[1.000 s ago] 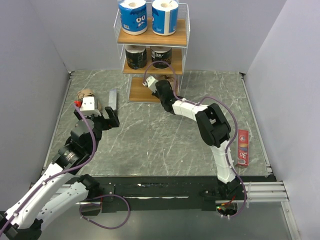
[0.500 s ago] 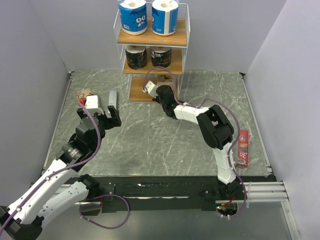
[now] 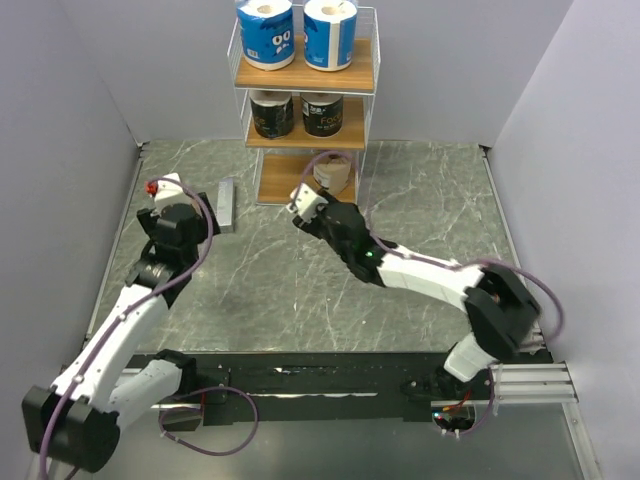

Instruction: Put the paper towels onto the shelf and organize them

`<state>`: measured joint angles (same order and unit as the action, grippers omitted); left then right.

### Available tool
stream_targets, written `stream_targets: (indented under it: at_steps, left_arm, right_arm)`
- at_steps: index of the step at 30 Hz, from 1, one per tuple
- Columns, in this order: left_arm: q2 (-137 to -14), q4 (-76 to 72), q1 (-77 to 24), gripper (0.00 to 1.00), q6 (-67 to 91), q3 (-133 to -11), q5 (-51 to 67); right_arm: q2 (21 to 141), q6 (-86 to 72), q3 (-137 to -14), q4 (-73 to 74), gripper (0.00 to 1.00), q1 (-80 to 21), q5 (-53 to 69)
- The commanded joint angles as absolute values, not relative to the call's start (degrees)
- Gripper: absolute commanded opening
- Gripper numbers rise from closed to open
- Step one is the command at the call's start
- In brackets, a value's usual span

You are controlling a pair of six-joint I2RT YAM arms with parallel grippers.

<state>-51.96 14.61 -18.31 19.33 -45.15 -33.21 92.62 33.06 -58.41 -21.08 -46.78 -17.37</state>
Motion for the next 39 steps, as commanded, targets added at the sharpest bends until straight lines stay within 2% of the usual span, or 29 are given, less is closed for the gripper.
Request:
stream_targets:
  at_steps: [1, 4, 7, 11, 15, 20, 22, 36, 39]
  left_arm:
    - [-56.9, 11.4, -13.6, 0.97, 10.8, -49.7, -32.1]
    - [-61.3, 9.2, -10.5, 0.97, 3.7, -51.1, -32.0]
    - [-66.6, 8.9, -6.1, 0.98, 1.5, -55.1, -32.2]
    - [-74.0, 12.6, 2.4, 0.98, 13.7, -63.8, -16.5]
    - [-81.0, 12.7, 6.1, 0.95, 17.2, -69.5, -7.1]
    - [-93.1, 20.2, 8.2, 0.93, 17.1, -80.7, -6.7]
    - [-94.7, 20.9, 8.8, 0.88, 17.4, -82.5, -4.3]
    - [-95.2, 12.2, 9.0, 0.67, 17.8, -72.8, 4.3]
    - [-96.1, 12.9, 9.1, 0.66, 17.9, -73.1, 3.3]
  right_arm:
    - [80.7, 18.4, -52.0, -20.9, 0.73, -48.5, -14.2]
    - [72.4, 11.6, -47.4, -19.6, 0.99, -49.4, -9.9]
    - [65.7, 8.4, -44.0, -19.8, 1.00, -49.6, -6.3]
    - [60.4, 4.9, -44.3, -14.8, 1.00, -49.7, -5.5]
    - [58.8, 2.4, -45.4, -12.1, 0.99, -49.7, -5.0]
    - [59.8, 2.4, -45.8, -12.0, 0.99, -49.8, -3.2]
    - [60.2, 2.5, -46.2, -11.8, 0.99, -49.9, -2.9]
    - [61.3, 3.5, -46.3, -11.3, 0.99, -49.8, -3.1]
    - [60.6, 3.7, -45.8, -11.0, 0.99, -49.8, -3.3]
